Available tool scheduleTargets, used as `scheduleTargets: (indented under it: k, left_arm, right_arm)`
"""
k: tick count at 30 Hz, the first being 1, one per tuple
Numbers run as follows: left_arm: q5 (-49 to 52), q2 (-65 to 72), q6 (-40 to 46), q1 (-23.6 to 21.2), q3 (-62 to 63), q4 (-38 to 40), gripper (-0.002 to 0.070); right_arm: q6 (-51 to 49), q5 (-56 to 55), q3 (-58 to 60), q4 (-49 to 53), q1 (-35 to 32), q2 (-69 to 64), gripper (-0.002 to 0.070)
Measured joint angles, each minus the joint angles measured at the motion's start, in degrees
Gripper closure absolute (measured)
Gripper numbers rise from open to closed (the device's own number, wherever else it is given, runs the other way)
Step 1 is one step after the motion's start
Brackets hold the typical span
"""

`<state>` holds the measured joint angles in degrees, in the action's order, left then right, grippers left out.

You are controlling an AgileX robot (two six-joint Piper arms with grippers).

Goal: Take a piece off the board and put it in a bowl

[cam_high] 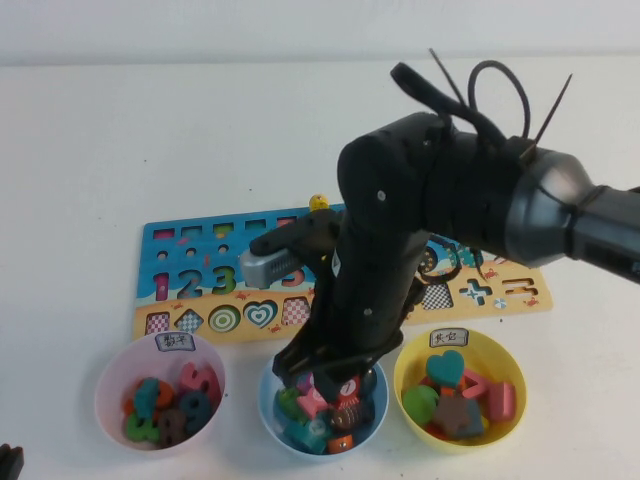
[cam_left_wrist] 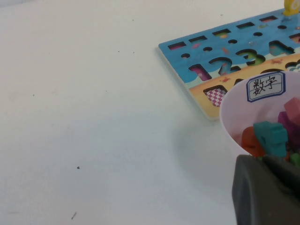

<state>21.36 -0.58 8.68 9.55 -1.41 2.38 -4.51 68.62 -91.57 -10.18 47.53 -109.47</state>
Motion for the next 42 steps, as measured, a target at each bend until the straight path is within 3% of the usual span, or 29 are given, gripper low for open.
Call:
scheduleTargets:
  k: [9,15,20,26,30,32,42]
  left_arm:
    - [0.0,0.0,0.0,0.0,0.0,0.0,0.0679]
    - [0.0,0.0,0.0,0.0,0.0,0.0,0.068]
    - [0.0,0.0,0.0,0.0,0.0,0.0,0.068]
    - [0.0,0.0,0.0,0.0,0.0,0.0,0.068]
    - [0.0,0.0,0.0,0.0,0.0,0.0,0.068]
    - [0.0,0.0,0.0,0.0,0.0,0.0,0.068]
    - [0.0,0.0,0.0,0.0,0.0,0.0,0.068]
  right_arm:
    - [0.0,0.7,0.0,-0.3,0.3,-4.4,0.0456]
    - [-1.6,0.7,0.0,-2.6,0.6,-4.5,0.0267]
    - [-3.8,0.2,0.0,-2.2,0.6,-4.3,0.0237]
    - [-4.3,-5.8,6.1,-0.8,0.6,4.3,0.038]
    - [-3.9,-12.1,16.9,0.4,0.6,16.2,0.0582]
    - [-3.6,-12.8,21.1,0.9,0.6,21.2,0.0641]
    - [-3.3,-14.4,38.7,5.0,0.6,46.1,0.0689]
